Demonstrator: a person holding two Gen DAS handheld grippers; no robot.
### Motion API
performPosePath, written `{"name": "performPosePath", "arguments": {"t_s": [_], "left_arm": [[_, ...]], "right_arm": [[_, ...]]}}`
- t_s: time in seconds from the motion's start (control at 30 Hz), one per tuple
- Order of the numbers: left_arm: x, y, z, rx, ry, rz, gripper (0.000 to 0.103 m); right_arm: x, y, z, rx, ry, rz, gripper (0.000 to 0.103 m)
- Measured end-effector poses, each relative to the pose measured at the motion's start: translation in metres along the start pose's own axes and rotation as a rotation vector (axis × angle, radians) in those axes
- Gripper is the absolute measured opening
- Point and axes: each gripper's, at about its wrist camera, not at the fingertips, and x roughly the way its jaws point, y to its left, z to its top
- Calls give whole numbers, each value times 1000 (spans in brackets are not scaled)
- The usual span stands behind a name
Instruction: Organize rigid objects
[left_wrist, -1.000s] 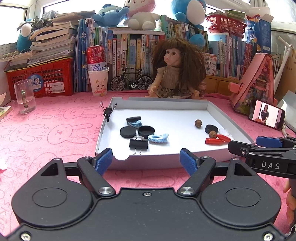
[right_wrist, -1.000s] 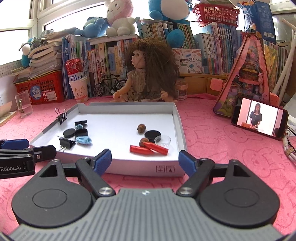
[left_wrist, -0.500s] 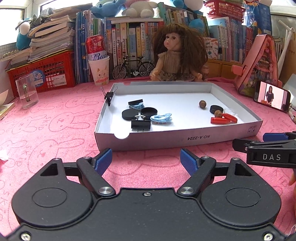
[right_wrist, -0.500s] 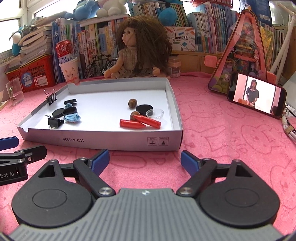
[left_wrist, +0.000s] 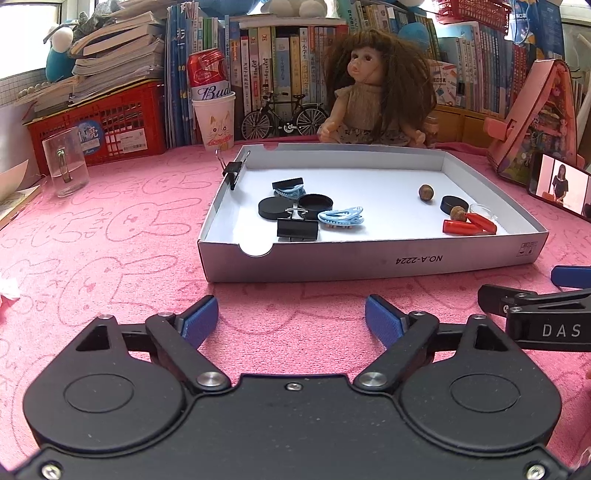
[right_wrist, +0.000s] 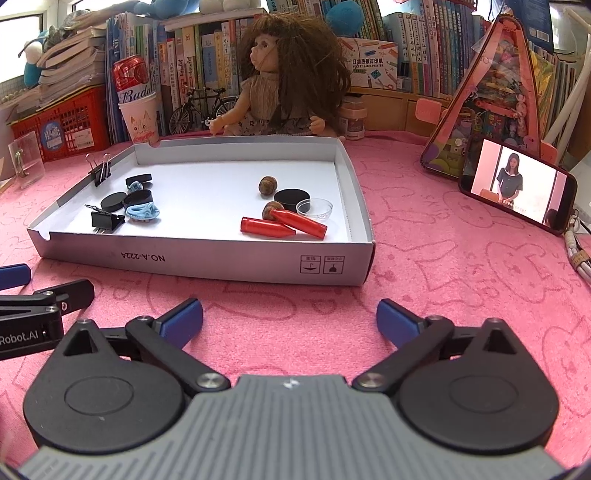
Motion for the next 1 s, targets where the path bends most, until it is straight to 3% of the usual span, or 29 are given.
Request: {"name": "performPosePath", "arguments": {"t_s": [0.43,1.0], "left_arm": [[7,4,2,-24,32,6,102],[7,4,2,-23,34,5,103]], "right_arm": [[1,1,0,-8,4,-6,103],[2,1,0,-8,4,-6,103]]}}
